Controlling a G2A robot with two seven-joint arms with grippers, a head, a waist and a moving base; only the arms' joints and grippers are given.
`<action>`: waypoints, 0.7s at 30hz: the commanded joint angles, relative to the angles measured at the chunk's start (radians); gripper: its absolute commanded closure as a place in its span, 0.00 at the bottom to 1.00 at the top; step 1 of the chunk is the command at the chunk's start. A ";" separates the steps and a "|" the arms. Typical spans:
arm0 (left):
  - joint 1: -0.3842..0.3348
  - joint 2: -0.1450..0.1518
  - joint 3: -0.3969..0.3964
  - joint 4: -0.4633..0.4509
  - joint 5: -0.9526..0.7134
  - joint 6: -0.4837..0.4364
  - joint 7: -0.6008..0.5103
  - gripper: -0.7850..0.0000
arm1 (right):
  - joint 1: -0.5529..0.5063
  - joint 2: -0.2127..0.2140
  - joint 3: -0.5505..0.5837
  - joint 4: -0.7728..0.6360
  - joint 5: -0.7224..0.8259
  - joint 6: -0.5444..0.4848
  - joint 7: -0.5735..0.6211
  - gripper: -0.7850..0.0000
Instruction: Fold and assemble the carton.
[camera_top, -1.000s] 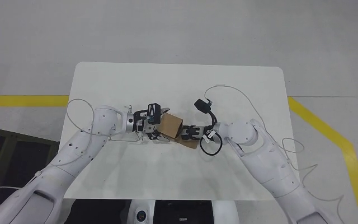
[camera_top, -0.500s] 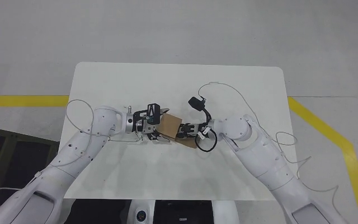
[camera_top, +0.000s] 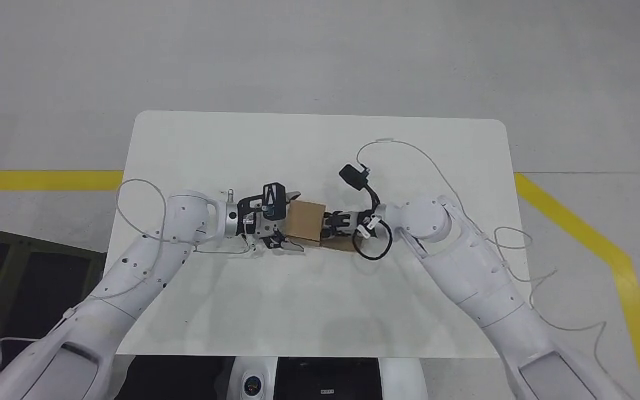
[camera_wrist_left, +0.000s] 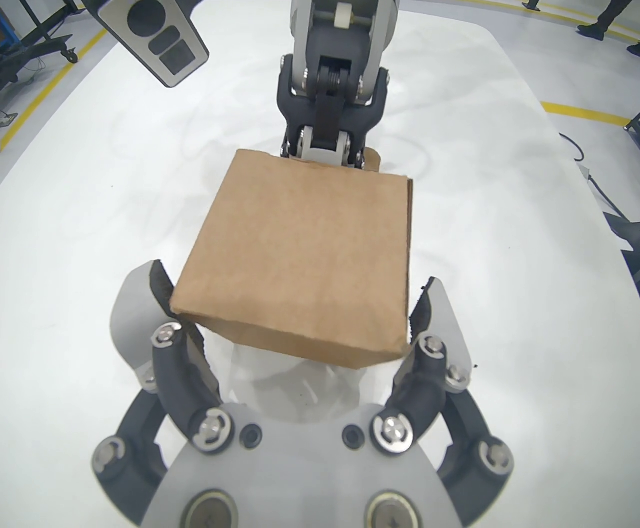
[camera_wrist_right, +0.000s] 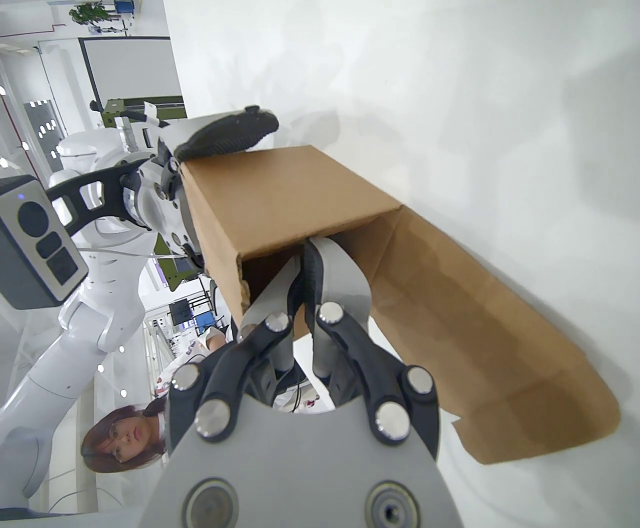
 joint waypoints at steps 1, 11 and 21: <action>0.001 -0.001 -0.002 0.000 -0.008 0.001 -0.010 0.00 | 0.002 -0.003 -0.011 0.006 0.007 0.004 0.017 1.00; 0.006 -0.008 -0.013 -0.004 -0.046 0.010 -0.051 0.00 | -0.006 -0.006 -0.013 -0.004 0.012 0.002 -0.001 1.00; 0.011 -0.011 -0.023 -0.005 -0.052 0.010 -0.064 0.00 | -0.098 0.034 0.085 -0.127 -0.039 0.045 0.015 1.00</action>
